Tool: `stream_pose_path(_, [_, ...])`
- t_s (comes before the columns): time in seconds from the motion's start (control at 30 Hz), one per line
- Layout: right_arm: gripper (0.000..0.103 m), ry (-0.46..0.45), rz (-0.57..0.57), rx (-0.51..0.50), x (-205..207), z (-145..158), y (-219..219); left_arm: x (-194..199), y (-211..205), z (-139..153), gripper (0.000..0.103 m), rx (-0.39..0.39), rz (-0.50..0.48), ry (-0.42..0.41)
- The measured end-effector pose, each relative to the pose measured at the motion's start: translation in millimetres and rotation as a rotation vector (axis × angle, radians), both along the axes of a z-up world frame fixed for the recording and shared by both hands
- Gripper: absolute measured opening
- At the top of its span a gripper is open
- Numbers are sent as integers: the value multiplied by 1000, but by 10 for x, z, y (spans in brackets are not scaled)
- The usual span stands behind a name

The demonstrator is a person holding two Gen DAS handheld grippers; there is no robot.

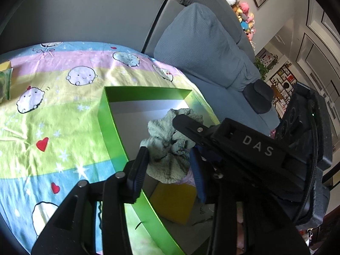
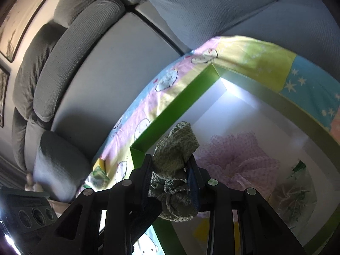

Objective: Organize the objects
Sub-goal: 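Lower the cloth into the box and open the right gripper, then move the right gripper to the clear bag beside the yellow sponge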

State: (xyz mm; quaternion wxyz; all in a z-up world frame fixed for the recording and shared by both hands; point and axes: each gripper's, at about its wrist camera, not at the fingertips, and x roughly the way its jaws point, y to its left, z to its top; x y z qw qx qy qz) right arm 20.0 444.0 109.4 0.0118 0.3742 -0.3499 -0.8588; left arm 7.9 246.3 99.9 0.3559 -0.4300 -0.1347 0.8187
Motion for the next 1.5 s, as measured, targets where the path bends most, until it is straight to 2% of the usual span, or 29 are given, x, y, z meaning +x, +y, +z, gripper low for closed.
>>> stream_pose_path(0.17, [34, 18, -13, 39, 35, 69, -59, 54, -131, 70, 56, -15, 32, 32])
stream_pose_path(0.3, [36, 38, -16, 33, 64, 107, -110, 64, -259, 100, 59, -9, 61, 45])
stream_pose_path(0.37, [45, 45, -13, 34, 71, 123, -137, 74, -338, 114, 60, -11, 84, 51])
stream_pose_path(0.6, [62, 110, 26, 47, 114, 247, -318, 98, -624, 175, 65, -64, 188, 89])
stream_pose_path(0.73, [85, 196, 99, 33, 171, 352, -473, 87, -877, 203, 65, -30, 222, 81])
stream_pose_path(0.77, [86, 216, 115, 29, 185, 376, -517, 82, -939, 211, 65, -23, 238, 79])
stream_pose_path(0.9, [91, 280, 166, 39, 236, 469, -735, 97, -1193, 229, 65, -52, 324, 83])
stream_pose_path(1.0, [93, 301, 202, 45, 228, 503, -903, 89, -1417, 222, 73, -63, 373, 67])
stream_pose_path(1.07, [93, 292, 232, 27, 189, 490, -992, 97, -1598, 230, 79, -63, 417, 63])
stream_pose_path(1.2, [93, 260, 261, 19, 135, 460, -1184, 131, -1915, 239, 82, -77, 486, 64])
stream_pose_path(1.5, [93, 244, 301, 63, 105, 431, -1632, 177, -2590, 120, 82, -79, 592, -21])
